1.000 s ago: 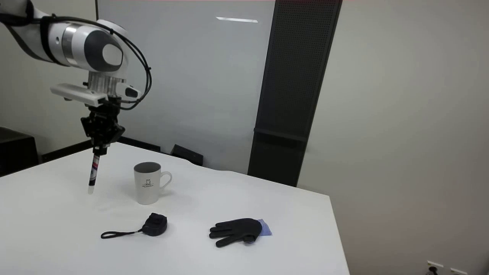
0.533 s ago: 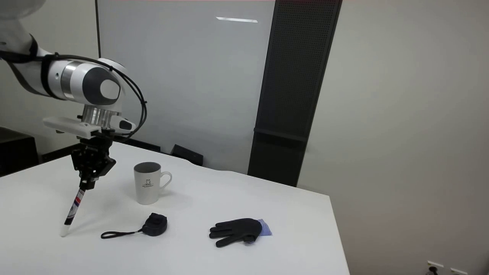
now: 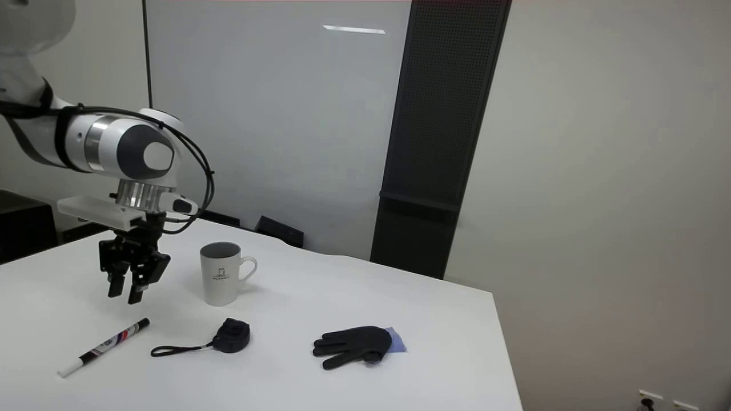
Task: Put the marker inside the mug cup then put it back on the table
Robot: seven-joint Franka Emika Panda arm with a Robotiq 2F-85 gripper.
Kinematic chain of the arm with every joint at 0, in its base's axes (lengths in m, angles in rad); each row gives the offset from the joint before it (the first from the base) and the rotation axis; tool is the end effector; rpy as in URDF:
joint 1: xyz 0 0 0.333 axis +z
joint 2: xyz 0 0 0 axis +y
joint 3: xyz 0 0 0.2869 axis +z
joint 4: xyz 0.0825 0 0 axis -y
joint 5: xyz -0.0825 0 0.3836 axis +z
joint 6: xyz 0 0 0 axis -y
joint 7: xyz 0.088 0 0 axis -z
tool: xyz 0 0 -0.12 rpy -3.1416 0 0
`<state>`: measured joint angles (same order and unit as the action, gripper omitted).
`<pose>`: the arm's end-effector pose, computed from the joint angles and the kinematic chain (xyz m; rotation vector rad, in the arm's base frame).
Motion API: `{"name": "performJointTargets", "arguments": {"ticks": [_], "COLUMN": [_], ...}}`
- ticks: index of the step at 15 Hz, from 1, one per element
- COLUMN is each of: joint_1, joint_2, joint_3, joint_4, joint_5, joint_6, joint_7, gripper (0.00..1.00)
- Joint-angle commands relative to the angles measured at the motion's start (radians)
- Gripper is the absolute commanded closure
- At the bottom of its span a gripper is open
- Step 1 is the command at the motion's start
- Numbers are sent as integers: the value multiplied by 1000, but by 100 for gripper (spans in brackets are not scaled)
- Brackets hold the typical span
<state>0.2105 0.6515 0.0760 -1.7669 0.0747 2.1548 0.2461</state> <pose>0.5837 0.1754 0.1407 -3.0794 0.0285 0.4350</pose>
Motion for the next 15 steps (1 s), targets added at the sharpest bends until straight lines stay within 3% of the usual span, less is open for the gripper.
{"name": "performJointTargets", "arguments": {"ticks": [1,3,7,11,15], "joint_1": [18,51,103,139,119], "joint_2": [-47,-103,-227,-348,-437], "joint_3": [-5,-32,-72,-110,-111], "joint_4": [-72,-155,-338,-484,-591], "joint_5": [-20,-70,-156,-234,-286], "joint_6": [82,190,400,457,471], "joint_7": [16,57,149,242,293], "gripper": [17,5,0,0,0]}}
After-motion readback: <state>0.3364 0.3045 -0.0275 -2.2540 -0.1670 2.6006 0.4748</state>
